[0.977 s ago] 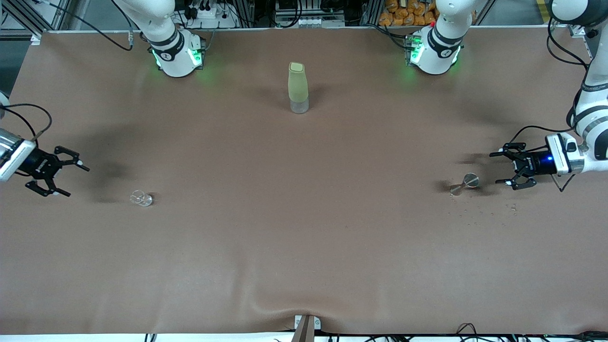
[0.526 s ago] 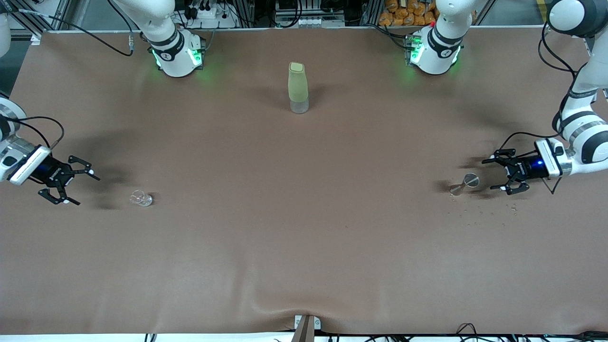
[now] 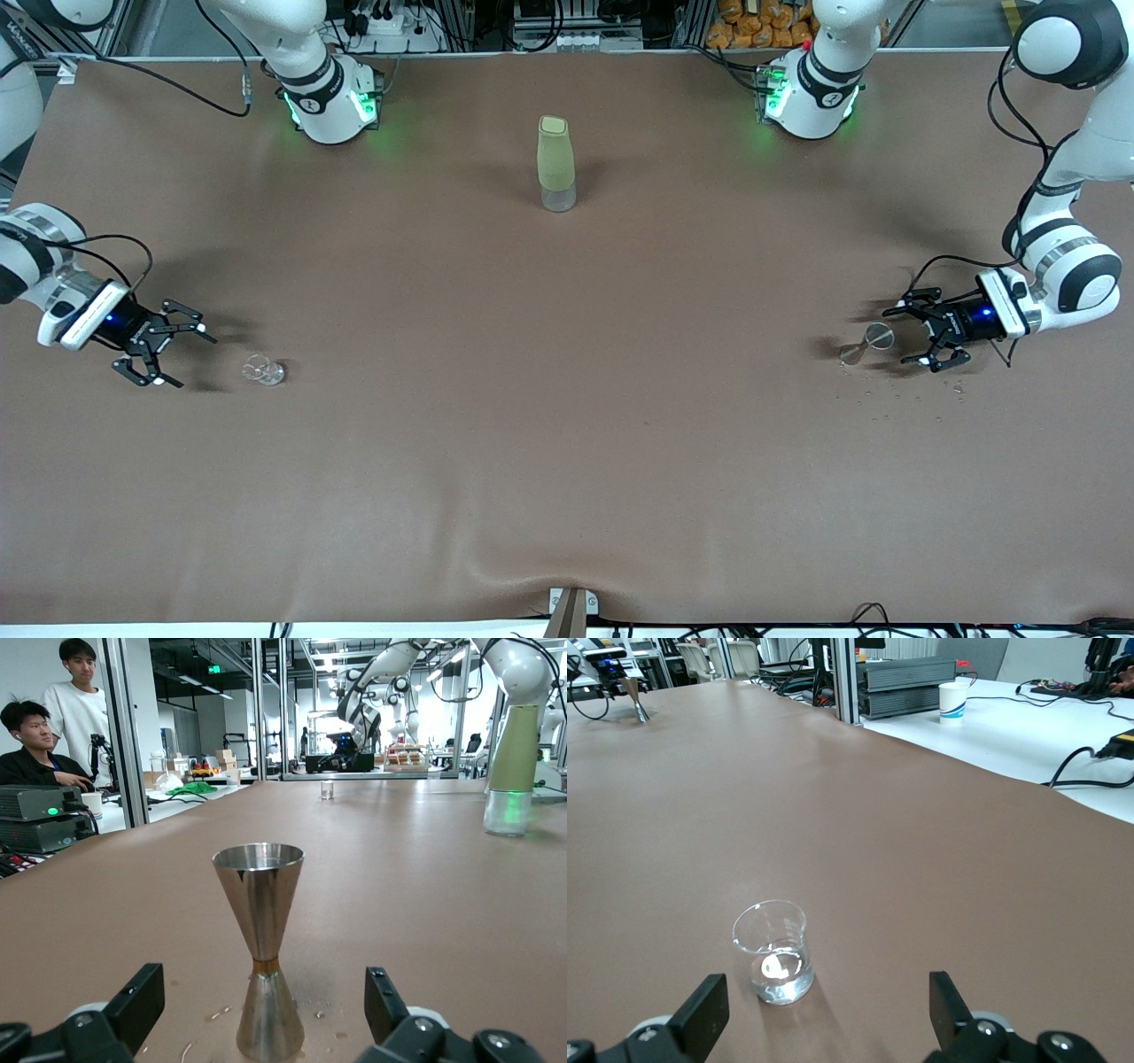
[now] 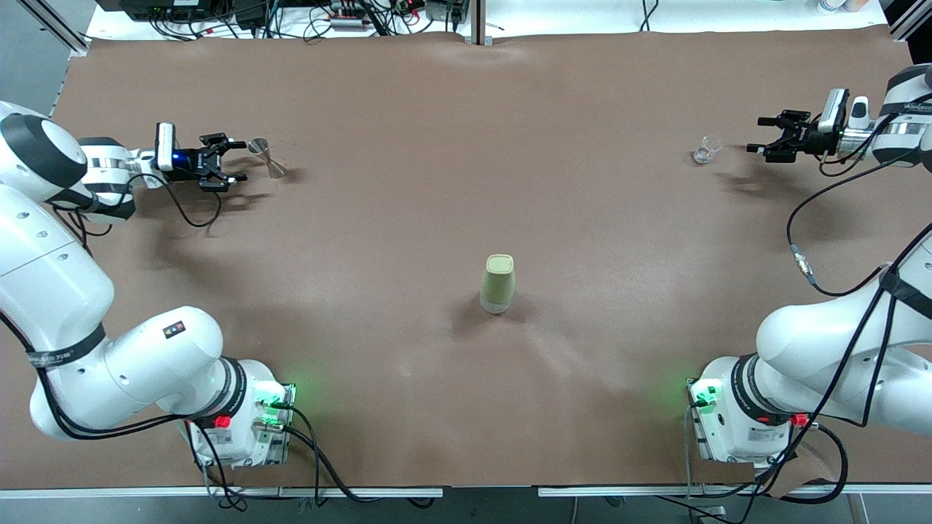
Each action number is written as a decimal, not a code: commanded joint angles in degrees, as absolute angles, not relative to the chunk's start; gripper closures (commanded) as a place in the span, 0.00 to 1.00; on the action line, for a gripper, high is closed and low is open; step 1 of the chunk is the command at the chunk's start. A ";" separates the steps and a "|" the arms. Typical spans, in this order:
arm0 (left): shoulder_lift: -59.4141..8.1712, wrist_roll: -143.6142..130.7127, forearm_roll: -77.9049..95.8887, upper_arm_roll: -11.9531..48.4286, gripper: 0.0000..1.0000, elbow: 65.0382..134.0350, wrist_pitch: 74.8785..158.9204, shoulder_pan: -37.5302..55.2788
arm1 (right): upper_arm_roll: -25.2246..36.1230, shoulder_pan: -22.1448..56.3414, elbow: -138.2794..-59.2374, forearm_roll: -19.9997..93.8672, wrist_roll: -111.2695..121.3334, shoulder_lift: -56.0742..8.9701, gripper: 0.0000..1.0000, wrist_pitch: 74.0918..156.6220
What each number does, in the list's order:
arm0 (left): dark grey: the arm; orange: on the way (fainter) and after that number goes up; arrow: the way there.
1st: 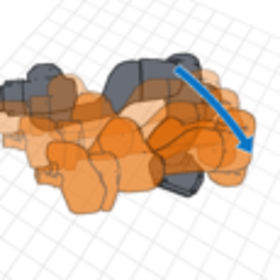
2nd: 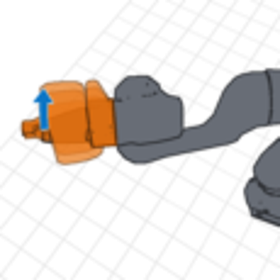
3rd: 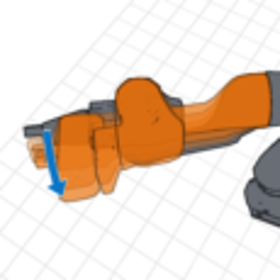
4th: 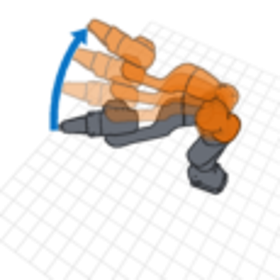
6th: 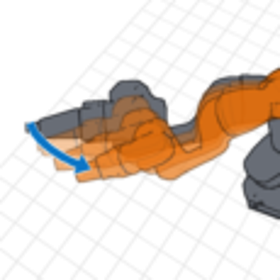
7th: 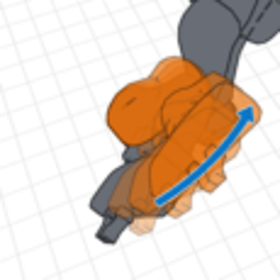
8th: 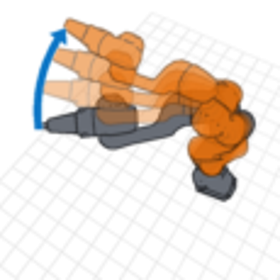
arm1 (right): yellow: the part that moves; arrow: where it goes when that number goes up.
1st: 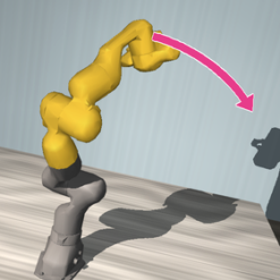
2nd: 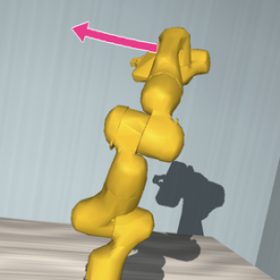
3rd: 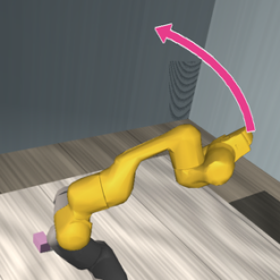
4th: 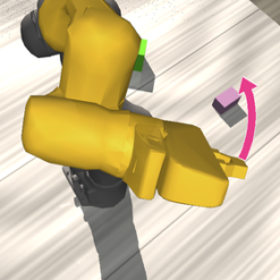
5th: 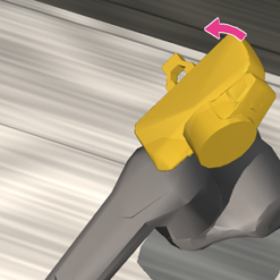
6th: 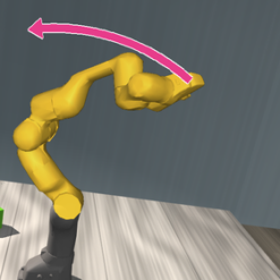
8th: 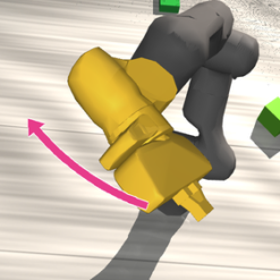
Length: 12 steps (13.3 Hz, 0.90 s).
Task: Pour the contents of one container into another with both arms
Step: 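Lower the left gripper around the jigger while the right gripper surrounds the beaker, then close the left gripper on the jigger while the right gripper grips the beaker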
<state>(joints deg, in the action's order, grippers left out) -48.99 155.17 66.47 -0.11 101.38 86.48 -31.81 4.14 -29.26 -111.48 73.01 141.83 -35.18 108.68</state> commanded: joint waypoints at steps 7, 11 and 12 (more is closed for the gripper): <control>-51.06 156.88 73.83 -0.18 0.00 102.66 87.89 -26.54 | 3.43 -29.53 -110.39 76.55 147.74 -39.02 0.00 106.17; -52.29 159.17 73.83 -0.18 0.00 102.57 88.42 -26.63 | 3.34 -29.00 -110.39 76.82 148.80 -39.81 0.00 106.26; -52.21 159.26 73.74 -0.26 0.00 102.48 88.42 -26.63 | 3.34 -28.92 -110.39 77.34 148.89 -39.99 0.00 106.26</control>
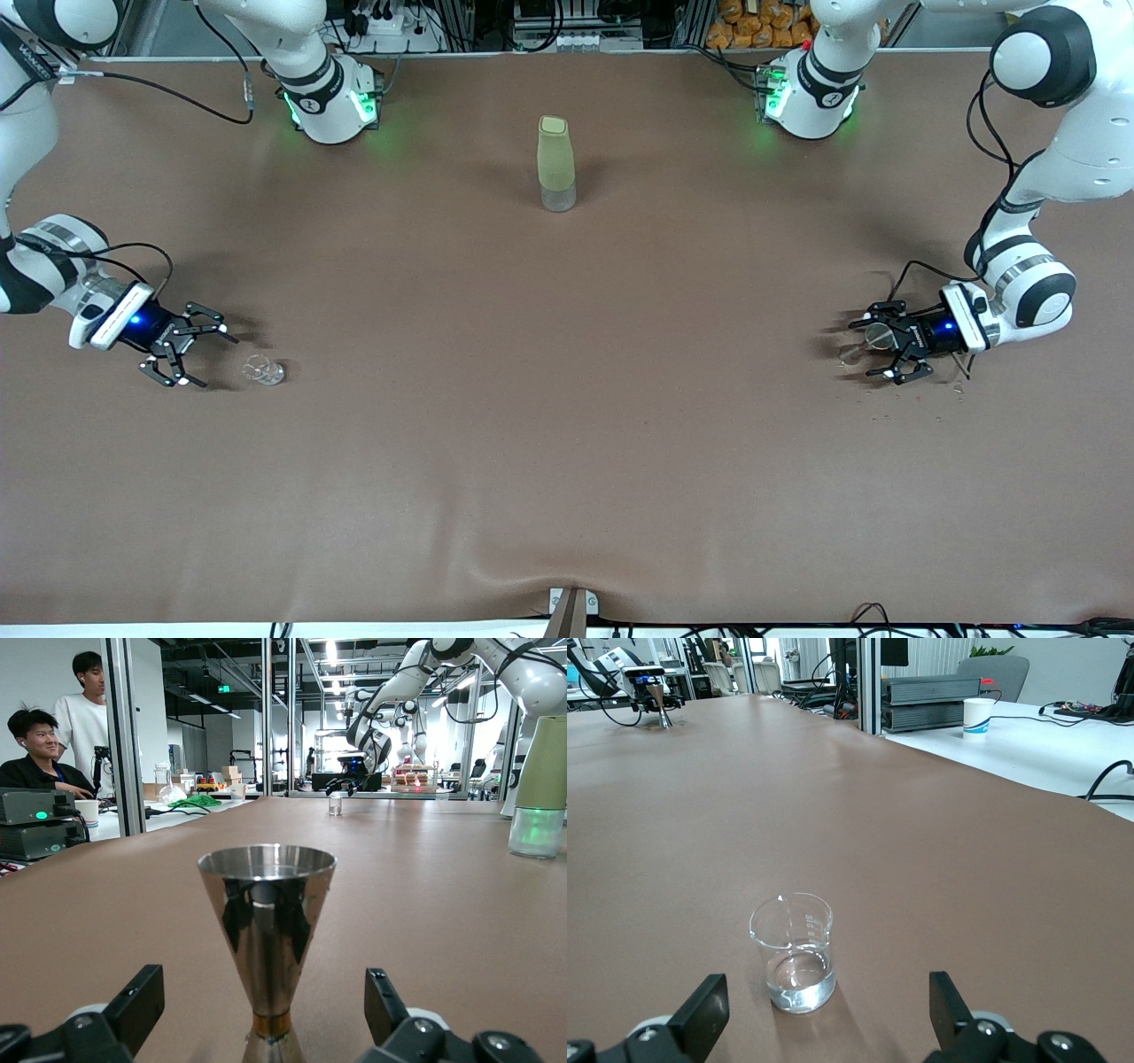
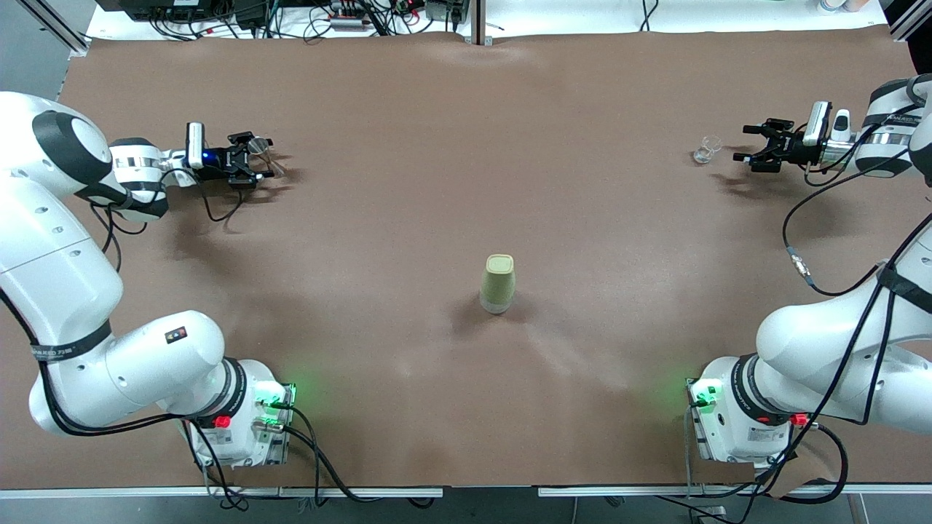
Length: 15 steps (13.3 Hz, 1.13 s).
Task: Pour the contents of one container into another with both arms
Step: 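Close the left gripper on the jigger while the right gripper grips the beaker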
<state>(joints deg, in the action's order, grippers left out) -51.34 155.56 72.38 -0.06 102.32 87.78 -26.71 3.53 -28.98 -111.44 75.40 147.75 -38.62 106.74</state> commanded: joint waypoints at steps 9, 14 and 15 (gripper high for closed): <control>-52.12 158.82 73.12 -0.70 0.68 102.04 88.42 -27.16 | 3.34 -26.37 -109.87 83.84 152.75 -42.71 0.00 106.52; -52.29 158.03 73.65 -0.70 1.00 101.78 88.51 -27.16 | 3.34 -26.19 -108.72 85.16 153.72 -44.82 0.00 106.44; -51.95 157.16 73.65 -0.70 1.00 101.78 88.51 -26.98 | 3.34 -25.84 -108.37 86.47 154.94 -45.52 0.00 106.35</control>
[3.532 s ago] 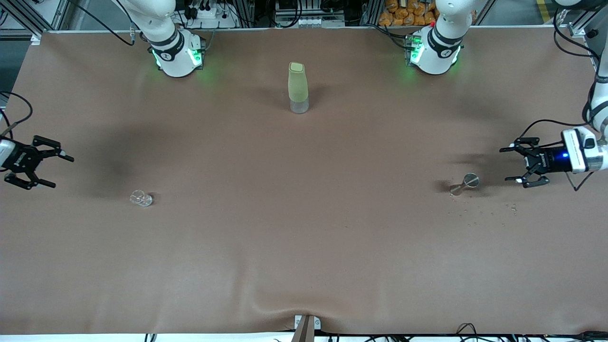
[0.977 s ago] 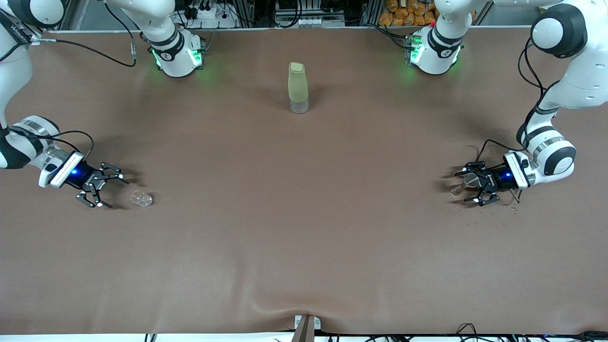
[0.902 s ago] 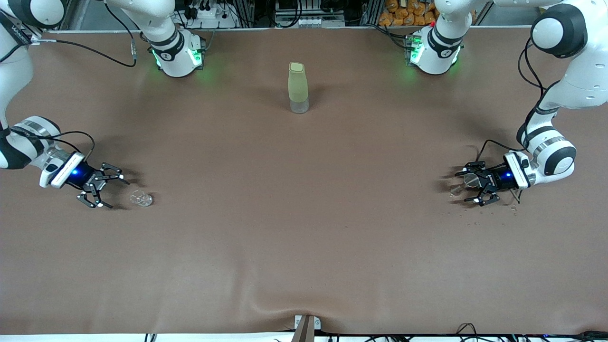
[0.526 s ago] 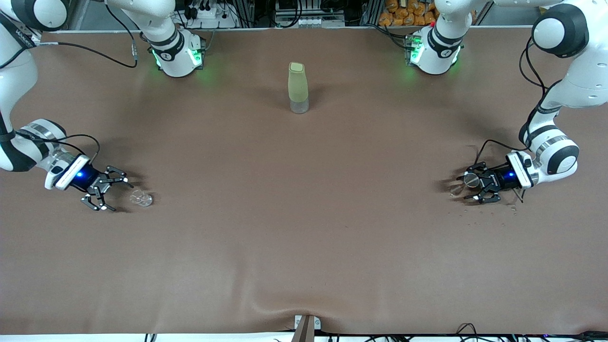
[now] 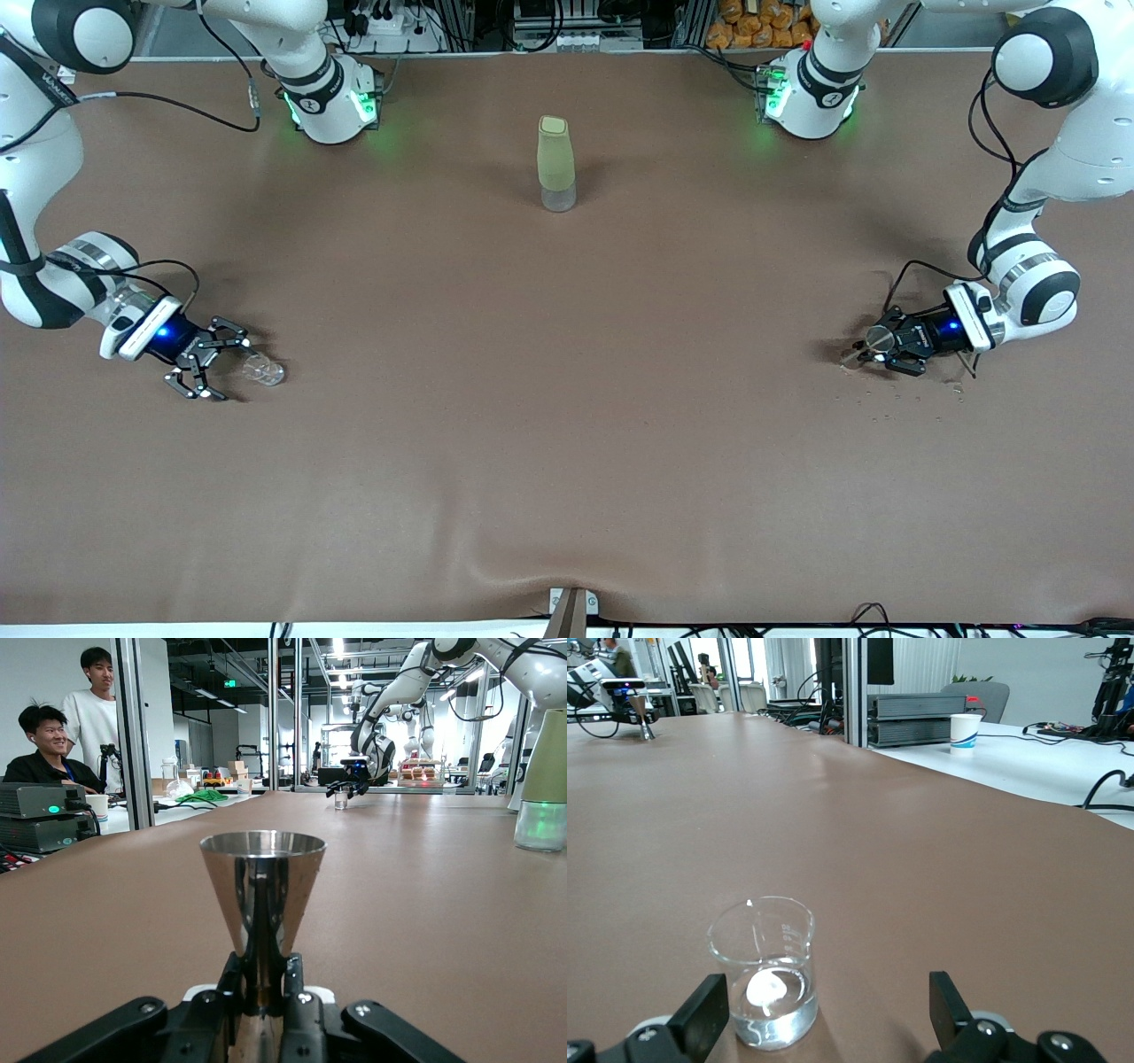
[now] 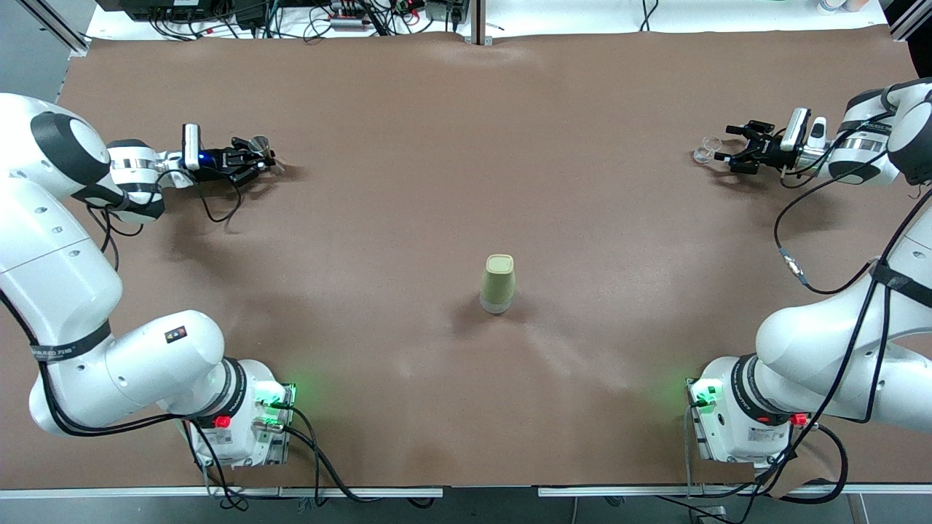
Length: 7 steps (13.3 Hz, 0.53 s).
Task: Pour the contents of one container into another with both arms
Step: 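Close the left gripper on the jigger while the right gripper grips the beaker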
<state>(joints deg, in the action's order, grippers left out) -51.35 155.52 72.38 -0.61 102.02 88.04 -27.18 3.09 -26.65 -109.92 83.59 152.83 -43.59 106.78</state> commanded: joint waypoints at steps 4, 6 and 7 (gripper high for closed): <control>-49.32 151.88 73.92 1.40 1.00 101.69 88.51 -25.93 | 3.34 -24.61 -108.11 89.29 155.83 -46.84 0.00 106.35; -47.82 150.65 74.62 2.89 1.00 101.69 88.68 -25.75 | 3.34 -24.17 -107.93 90.43 156.53 -47.54 0.00 106.35; -46.77 149.77 74.71 3.68 1.00 101.69 89.20 -25.49 | 3.34 -24.00 -107.93 91.14 156.71 -47.81 0.00 106.35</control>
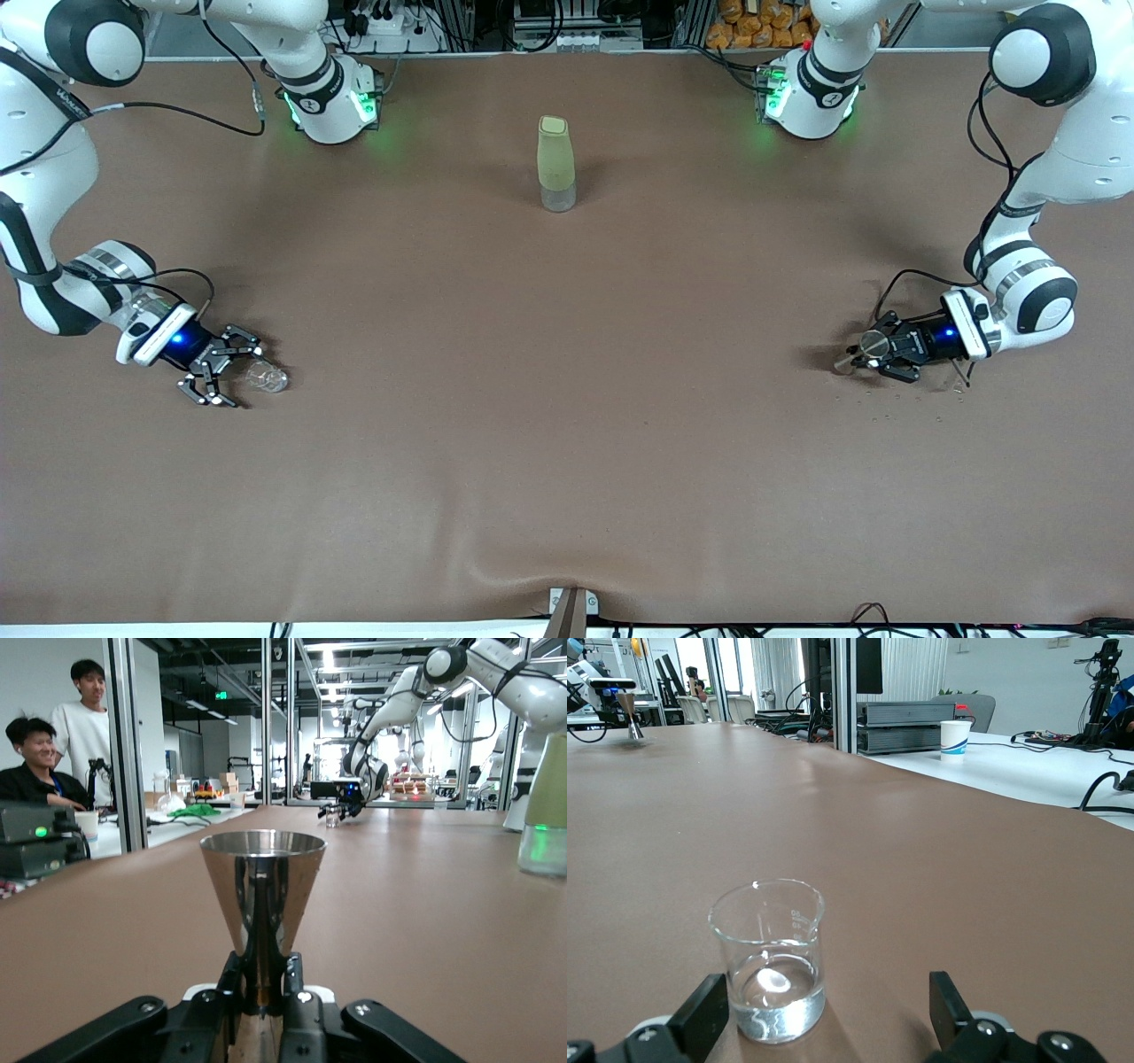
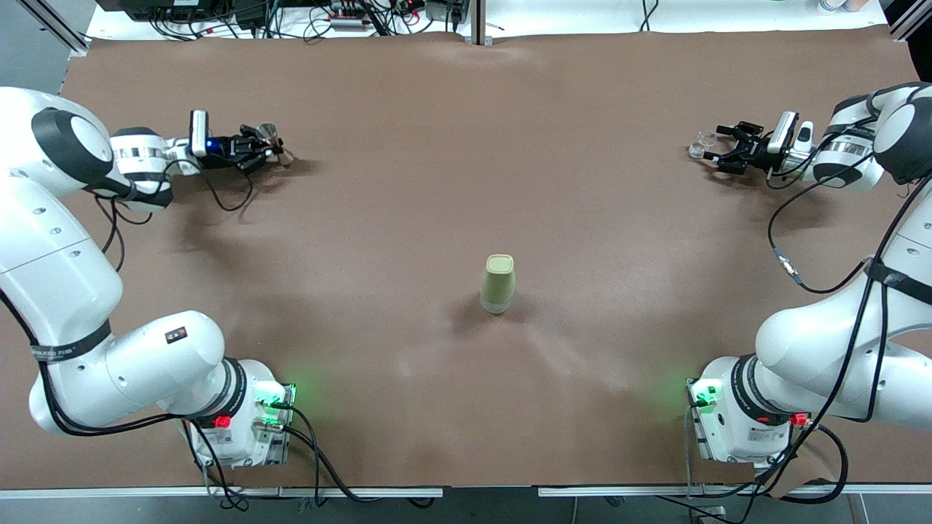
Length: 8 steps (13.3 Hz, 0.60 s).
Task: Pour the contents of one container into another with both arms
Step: 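Close the left gripper on the jigger while the right gripper grips the beaker, then lift the jigger with the left gripper while the right gripper lifts the beaker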
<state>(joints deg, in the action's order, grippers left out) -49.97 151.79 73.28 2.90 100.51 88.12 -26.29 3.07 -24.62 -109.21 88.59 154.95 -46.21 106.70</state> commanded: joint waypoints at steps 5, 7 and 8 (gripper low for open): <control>-37.98 138.70 74.88 8.79 1.00 102.57 94.74 -22.69 | 3.34 -22.85 -107.67 92.81 156.71 -48.08 0.00 106.35; -38.14 138.60 78.29 10.80 1.00 103.88 95.88 -22.41 | 3.25 -22.68 -107.40 93.51 156.71 -48.78 0.00 106.26; -37.36 138.52 79.01 12.20 1.00 105.28 97.54 -22.41 | 3.25 -22.59 -107.14 93.69 156.62 -48.95 0.00 106.26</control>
<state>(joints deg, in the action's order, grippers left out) -38.98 138.12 76.25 10.48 101.50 95.09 -22.21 3.06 -23.12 -108.54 91.57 155.09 -47.41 106.69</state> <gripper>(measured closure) 0.789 0.000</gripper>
